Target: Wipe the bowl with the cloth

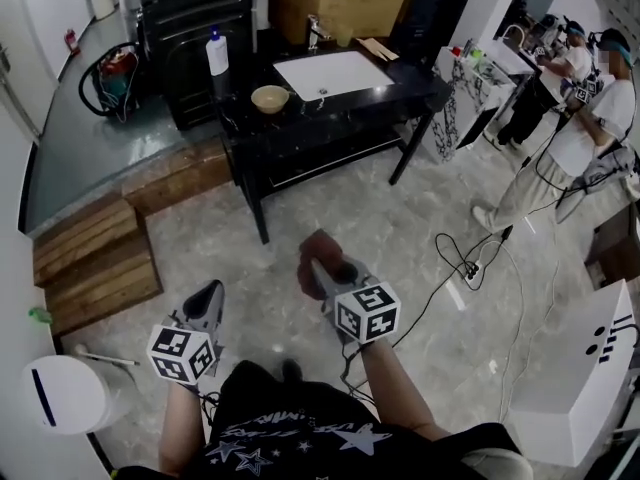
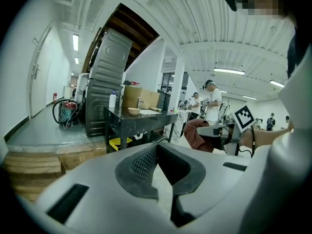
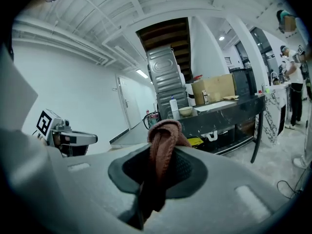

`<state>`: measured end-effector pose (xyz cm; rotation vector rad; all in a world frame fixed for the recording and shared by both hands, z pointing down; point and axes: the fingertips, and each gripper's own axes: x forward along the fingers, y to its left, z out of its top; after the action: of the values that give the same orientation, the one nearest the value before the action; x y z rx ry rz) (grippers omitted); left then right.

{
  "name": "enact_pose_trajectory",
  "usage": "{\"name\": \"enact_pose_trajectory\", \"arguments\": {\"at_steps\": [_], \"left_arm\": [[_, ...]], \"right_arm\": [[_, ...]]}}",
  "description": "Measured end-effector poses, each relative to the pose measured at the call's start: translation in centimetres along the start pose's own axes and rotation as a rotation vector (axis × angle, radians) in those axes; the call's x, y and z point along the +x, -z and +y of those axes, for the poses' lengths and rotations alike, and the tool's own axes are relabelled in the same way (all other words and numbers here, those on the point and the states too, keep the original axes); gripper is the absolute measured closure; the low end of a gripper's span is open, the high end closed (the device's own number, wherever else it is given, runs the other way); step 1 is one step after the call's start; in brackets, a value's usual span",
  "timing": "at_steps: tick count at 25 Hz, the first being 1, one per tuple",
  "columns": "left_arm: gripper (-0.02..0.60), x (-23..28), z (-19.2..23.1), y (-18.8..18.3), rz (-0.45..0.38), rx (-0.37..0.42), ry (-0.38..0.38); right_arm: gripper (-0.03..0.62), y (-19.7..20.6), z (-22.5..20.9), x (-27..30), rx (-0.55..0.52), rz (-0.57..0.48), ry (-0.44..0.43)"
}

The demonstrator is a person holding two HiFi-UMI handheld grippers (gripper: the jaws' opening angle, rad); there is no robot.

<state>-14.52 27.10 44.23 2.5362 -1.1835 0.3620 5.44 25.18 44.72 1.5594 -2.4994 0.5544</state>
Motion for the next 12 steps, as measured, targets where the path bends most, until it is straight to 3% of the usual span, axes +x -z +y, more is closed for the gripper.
{"name": "enact_pose_trajectory", "arguments": {"at_steps": [5,12], "left_arm": [[0.574,0.4,2.1,0.2,0.009,-0.043,-0.026],[0.574,4.7,6.1,-1.8,-0.006,-0.070,-0.003]], "right_arm": [[0.525,-1.2,-0.6,2.0,0.002,-0.012,-0.009],[0.525,-2.0,-3.5,5.3,0.021,0.009,0.026]]}}
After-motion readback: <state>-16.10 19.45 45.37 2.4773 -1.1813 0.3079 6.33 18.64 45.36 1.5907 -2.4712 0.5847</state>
